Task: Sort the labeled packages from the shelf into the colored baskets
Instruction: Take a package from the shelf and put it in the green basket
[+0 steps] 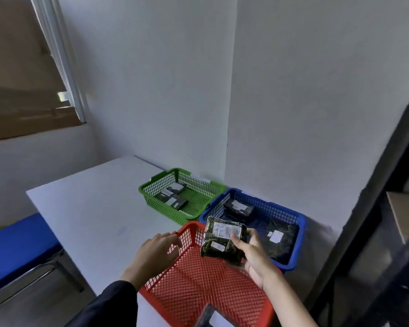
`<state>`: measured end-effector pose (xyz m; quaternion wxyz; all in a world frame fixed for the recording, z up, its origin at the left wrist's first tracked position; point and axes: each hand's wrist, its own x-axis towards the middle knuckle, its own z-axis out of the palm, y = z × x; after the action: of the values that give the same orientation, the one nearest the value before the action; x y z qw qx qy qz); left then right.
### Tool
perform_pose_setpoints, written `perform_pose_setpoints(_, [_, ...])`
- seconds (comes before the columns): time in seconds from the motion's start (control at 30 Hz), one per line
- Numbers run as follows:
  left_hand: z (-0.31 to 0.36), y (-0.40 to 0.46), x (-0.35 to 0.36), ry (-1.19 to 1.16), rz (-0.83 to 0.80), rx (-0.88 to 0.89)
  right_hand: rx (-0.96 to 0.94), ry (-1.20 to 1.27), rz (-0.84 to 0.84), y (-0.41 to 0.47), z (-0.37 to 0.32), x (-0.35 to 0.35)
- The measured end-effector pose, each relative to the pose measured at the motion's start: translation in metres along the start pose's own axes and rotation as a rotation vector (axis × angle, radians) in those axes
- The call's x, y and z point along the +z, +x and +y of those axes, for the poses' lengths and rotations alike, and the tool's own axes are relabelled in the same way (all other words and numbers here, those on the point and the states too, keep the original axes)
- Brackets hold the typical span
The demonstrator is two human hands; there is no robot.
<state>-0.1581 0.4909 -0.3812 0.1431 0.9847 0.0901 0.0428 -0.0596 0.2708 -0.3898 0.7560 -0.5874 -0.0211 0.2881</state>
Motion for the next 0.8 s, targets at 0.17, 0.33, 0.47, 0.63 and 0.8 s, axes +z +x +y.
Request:
perform_pose_setpoints(0.17, [-0.047, 0.073, 0.015, -0.002, 0.005, 0.053, 0.013, -0.043, 0.165, 0.065, 0.007, 0.025])
perform_pose_setpoints(0.33, [-0.117, 0.155, 0.026, 0.019, -0.078, 0.100, 0.052, 0.093, 0.241, 0.151, -0.003, 0.071])
perform_pose_setpoints(0.47, [-0.173, 0.210, 0.031, -0.013, -0.090, 0.122, 0.047, 0.180, 0.313, 0.217, -0.004, 0.109])
perform_pose_setpoints(0.63, [-0.227, 0.265, 0.039, -0.025, -0.052, 0.180, 0.050, 0.226, 0.473, 0.280, 0.009, 0.140])
perform_pose_setpoints(0.8, [-0.265, 0.315, 0.050, 0.121, -0.080, 0.121, 0.040, 0.115, 0.620, 0.338, 0.014, 0.148])
